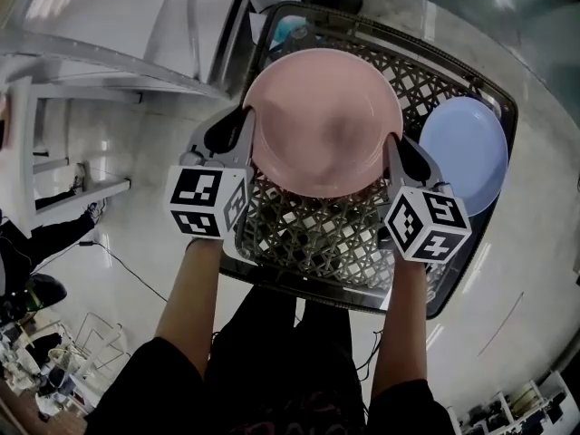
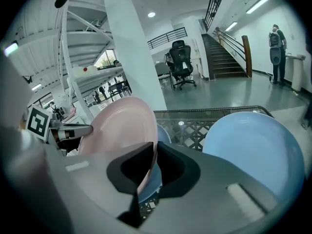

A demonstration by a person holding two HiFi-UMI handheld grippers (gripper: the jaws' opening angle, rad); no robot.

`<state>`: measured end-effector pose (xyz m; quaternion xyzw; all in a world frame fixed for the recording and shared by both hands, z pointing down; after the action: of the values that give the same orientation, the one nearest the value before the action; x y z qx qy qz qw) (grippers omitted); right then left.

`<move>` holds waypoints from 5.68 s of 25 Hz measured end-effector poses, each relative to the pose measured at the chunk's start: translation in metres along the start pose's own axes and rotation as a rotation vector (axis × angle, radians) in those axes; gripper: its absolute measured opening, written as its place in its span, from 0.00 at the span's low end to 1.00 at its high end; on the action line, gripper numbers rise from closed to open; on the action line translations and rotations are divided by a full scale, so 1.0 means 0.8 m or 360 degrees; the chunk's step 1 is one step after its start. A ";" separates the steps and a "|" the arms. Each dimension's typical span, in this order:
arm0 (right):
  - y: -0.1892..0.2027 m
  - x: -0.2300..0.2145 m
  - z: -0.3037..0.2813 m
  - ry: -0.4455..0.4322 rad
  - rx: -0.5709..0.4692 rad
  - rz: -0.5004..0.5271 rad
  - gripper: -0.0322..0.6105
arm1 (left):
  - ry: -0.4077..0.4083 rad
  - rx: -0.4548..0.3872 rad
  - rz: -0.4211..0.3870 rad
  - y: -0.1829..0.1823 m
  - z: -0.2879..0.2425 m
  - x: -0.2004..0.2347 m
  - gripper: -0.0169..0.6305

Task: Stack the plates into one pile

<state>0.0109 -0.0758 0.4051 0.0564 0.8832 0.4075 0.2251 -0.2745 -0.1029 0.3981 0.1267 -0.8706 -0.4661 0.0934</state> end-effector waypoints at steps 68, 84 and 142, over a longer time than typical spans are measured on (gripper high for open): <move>0.083 -0.076 0.174 0.0620 -0.0247 -0.0298 0.06 | 0.0568 -0.0035 -0.0340 -0.020 -0.051 -0.146 0.02; 0.084 -0.117 0.163 0.0590 -0.0192 -0.0375 0.15 | 0.0702 0.0248 -0.0643 -0.042 -0.120 -0.196 0.09; 0.032 -0.157 0.130 0.0057 -0.0256 -0.0570 0.16 | 0.0150 0.0607 -0.0924 -0.168 -0.093 -0.230 0.08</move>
<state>0.1669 -0.0223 0.4095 -0.1270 0.8475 0.4313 0.2821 -0.0611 -0.1764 0.3187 0.4056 -0.8645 -0.2957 -0.0283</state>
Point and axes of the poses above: the fingertips, and each gripper's own axes: z backward along the fingers, x to its left, y out of its underside, the point moved 8 cm from there along z, backward along the fingers, and after that the axes turned 7 degrees about -y, right-handed, at the moved point
